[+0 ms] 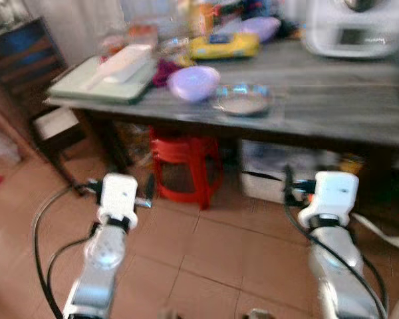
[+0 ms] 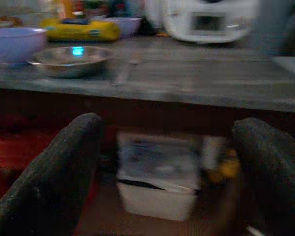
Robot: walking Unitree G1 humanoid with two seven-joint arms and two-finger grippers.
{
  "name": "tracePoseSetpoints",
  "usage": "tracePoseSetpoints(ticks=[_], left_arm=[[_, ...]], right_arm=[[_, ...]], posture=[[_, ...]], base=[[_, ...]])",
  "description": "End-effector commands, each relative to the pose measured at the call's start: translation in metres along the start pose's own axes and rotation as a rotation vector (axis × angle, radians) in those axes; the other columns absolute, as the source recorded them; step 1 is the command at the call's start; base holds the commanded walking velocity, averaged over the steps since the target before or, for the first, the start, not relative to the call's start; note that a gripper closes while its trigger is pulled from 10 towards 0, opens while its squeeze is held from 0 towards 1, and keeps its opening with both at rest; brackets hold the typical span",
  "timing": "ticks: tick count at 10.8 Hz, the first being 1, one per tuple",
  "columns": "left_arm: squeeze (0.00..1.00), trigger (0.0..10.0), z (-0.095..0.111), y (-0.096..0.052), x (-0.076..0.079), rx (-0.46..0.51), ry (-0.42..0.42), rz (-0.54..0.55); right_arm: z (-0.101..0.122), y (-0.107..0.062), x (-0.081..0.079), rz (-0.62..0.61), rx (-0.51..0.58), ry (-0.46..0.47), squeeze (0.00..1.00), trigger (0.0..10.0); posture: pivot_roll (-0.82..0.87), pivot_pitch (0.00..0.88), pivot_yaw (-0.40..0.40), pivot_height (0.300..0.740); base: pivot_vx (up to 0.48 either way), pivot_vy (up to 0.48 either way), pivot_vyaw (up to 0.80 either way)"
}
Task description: Setting the table
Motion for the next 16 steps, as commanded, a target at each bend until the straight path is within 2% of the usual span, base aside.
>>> tracePoseSetpoints(ticks=[1, 2, 4, 7, 10, 11, 13, 14, 16], left_arm=[[0.0, 10.0, -0.004, -0.002, -0.006, -0.008, 0.022, -0.003], [0.0, 10.0, -0.004, -0.003, -0.01, -0.004, 0.037, -0.007], [0.0, 10.0, -0.009, -0.005, -0.01, -0.01, 0.056, -0.029], [0.0, 10.0, -0.024, -0.012, 0.002, -0.035, 0.027, -0.077], [0.0, 10.0, -0.032, -0.018, 0.015, -0.052, -0.006, -0.084], [0.0, 10.0, -0.029, -0.019, 0.014, -0.042, -0.004, -0.075], [0.0, 10.0, -0.013, -0.014, 0.002, 0.001, -0.021, -0.011], [0.0, 10.0, -0.012, -0.013, -0.002, -0.005, -0.029, 0.015], [0.0, 10.0, -0.014, -0.017, 0.001, -0.02, -0.028, 0.009]], right_arm=[[-0.004, 0.0, -0.006, 0.006, -0.012, 0.023, 0.0, 10.0], [-0.005, 0.001, -0.007, 0.007, -0.011, 0.018, 0.0, 10.0], [-0.008, 0.001, -0.01, 0.008, -0.004, 0.013, 0.0, 10.0], [-0.013, 0.003, -0.013, 0.03, -0.012, -0.008, 0.0, 10.0], [-0.013, 0.011, -0.015, 0.053, -0.013, -0.022, 0.0, 10.0], [-0.012, 0.01, -0.017, 0.06, -0.009, -0.005, 0.0, 10.0], [-0.004, 0.0, -0.015, 0.06, 0.016, 0.0, 0.0, 10.0], [-0.008, -0.007, -0.011, 0.053, 0.001, 0.0, 0.0, 10.0], [-0.013, -0.013, -0.006, 0.049, -0.025, -0.001, 0.0, 10.0]], posture=[[-0.15, 0.068, 0.112, 0.74], [-0.15, 0.062, 0.128, 0.74], [-0.14, 0.057, 0.15, 0.74], [-0.14, 0.047, 0.12, 0.74], [-0.14, 0.036, 0.079, 0.74], [-0.14, 0.037, 0.074, 0.74], [-0.14, 0.057, 0.078, 0.74], [-0.14, 0.066, 0.075, 0.74], [-0.15, 0.076, 0.075, 0.74]], base=[[-0.39, 0.0, -0.61], [-0.405, 0.0, -0.8], [0.0, 0.0, 0.0], [0.0, 0.0, 0.0], [0.0, 0.0, 0.0], [0.0, 0.0, 0.0], [0.0, 0.0, 0.0], [0.0, 0.0, 0.0], [-0.259, 0.0, 0.0]])
Point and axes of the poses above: a point about 5 cm out from each wrist's last joint towards the gripper, its own y axis pointing out of the wrist towards the gripper, its own z axis along the axis of the wrist's last joint, x = y × z, the point moved 3 cm from there along y, pointing out of the wrist towards the gripper, and after that the axes turned 12 degrees about y, right-handed, at the moved point
